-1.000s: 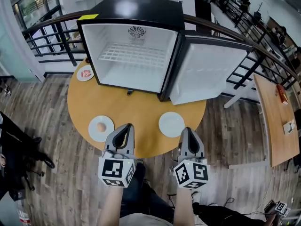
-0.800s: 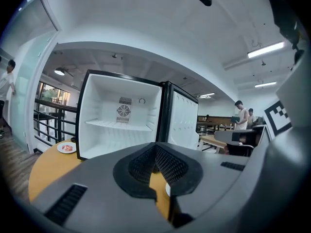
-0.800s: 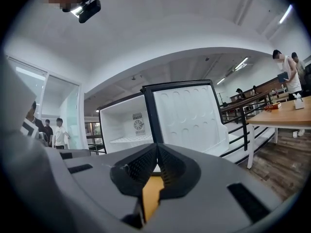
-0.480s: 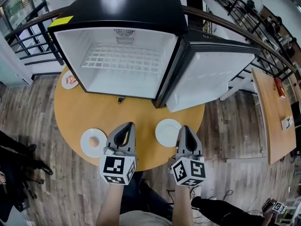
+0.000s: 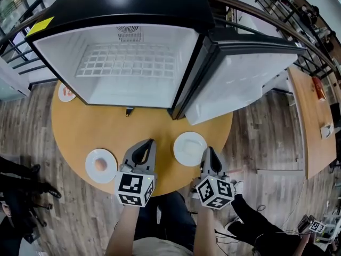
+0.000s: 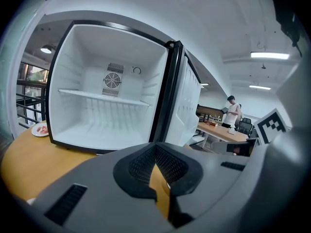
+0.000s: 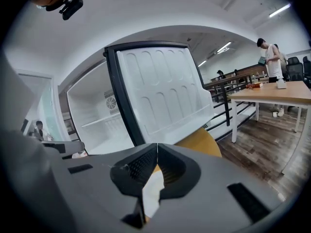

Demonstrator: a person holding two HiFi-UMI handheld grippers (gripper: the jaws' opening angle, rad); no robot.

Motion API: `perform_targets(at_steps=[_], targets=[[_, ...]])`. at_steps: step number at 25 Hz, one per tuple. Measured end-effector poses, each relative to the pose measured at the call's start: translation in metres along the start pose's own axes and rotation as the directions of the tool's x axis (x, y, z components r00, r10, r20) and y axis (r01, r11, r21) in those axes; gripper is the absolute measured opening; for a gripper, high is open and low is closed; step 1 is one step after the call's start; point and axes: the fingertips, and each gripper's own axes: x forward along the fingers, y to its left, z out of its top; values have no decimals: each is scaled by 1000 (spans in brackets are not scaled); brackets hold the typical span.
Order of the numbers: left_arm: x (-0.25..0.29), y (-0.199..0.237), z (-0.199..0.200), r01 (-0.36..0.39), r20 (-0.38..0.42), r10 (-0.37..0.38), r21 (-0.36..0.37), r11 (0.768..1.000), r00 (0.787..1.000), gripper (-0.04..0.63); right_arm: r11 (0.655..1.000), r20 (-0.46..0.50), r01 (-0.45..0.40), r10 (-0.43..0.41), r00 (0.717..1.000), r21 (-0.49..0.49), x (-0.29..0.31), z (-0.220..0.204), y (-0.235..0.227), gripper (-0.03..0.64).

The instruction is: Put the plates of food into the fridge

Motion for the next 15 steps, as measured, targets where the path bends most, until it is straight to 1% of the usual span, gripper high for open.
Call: perform_targets(at_steps=[4, 6, 9, 12, 13, 15], targets=[[14, -2, -26, -10, -78, 8, -28, 1000, 997, 8, 998, -84, 34, -30, 996, 46, 7, -26, -29, 14], [24, -7, -44, -7, -129, -1, -57, 998, 992, 8, 996, -126, 54, -46, 991, 65, 13, -38, -44, 14], [34, -18, -76, -10, -214, -15, -118, 993, 977, 8, 993, -196, 76, -58, 979, 86, 17, -58, -62, 14], [41, -24, -99, -31, -278, -7, -134, 990, 961, 8, 990, -258, 101, -71, 964, 103, 20, -80, -72, 14], [44, -28, -106, -28, -298, -15, -139, 990, 955, 8, 988, -275, 107, -72, 959, 113, 21, -86, -76, 14], [48, -36, -120, -19, -336, -41, -174, 985, 941, 8, 980, -307, 119, -65, 950, 160, 19, -96, -83, 14]])
